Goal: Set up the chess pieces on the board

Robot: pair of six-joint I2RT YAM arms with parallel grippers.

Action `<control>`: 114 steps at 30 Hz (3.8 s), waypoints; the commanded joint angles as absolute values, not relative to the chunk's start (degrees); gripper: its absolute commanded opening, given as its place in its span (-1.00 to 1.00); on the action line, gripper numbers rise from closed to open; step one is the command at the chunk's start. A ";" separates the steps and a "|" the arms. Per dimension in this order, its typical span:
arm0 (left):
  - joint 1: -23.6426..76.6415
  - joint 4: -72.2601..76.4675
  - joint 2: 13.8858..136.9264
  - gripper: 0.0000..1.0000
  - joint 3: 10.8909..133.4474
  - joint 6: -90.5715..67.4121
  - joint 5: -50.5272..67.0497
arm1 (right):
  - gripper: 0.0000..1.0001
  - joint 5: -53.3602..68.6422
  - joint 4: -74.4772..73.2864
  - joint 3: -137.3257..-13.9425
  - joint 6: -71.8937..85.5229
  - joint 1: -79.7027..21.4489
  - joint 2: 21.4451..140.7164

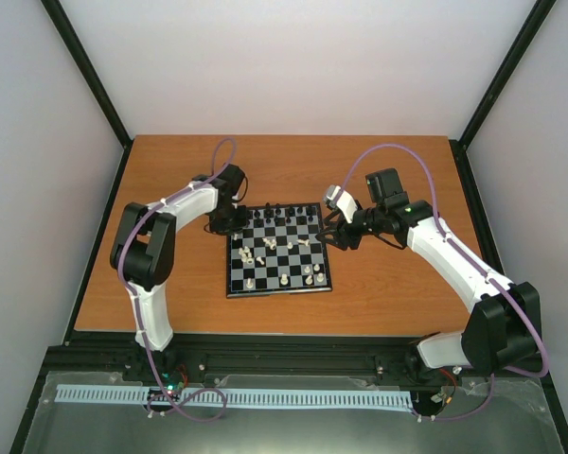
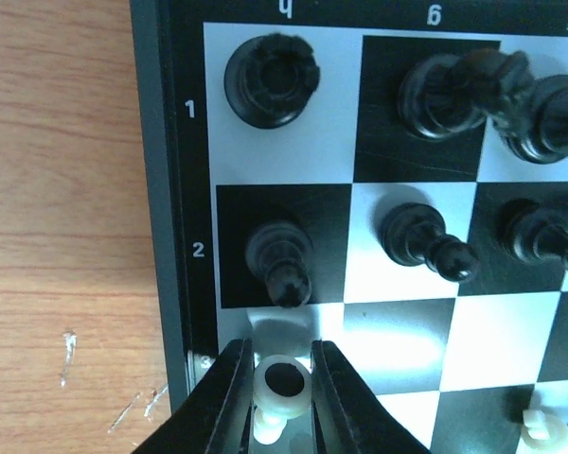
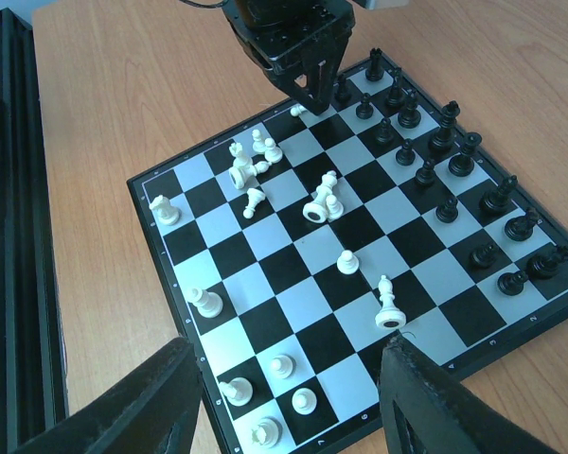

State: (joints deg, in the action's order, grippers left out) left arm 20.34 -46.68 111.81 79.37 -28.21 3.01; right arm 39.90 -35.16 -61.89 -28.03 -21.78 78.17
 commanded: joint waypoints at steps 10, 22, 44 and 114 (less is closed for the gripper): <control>23.63 -36.15 88.81 -0.71 68.96 -35.16 11.04 | 0.03 42.60 -35.21 -62.92 -27.42 -21.36 77.34; 30.35 -4.38 69.30 -0.64 51.00 -65.11 10.89 | -0.02 41.24 -23.69 -64.18 -13.78 -24.25 75.99; 31.18 -2.64 63.60 -0.66 52.75 -75.24 12.59 | -0.03 33.82 -2.09 -68.00 -5.30 -36.90 85.44; 19.98 -36.26 67.47 0.20 65.51 -32.59 -5.85 | -0.84 0.76 -51.46 -82.39 -57.56 -41.50 98.82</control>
State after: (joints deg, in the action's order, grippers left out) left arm 21.50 -37.95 67.37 67.70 -35.94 -3.90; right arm 10.68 -47.03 -81.23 -50.28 -40.21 96.75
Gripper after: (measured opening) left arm 0.597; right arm 0.082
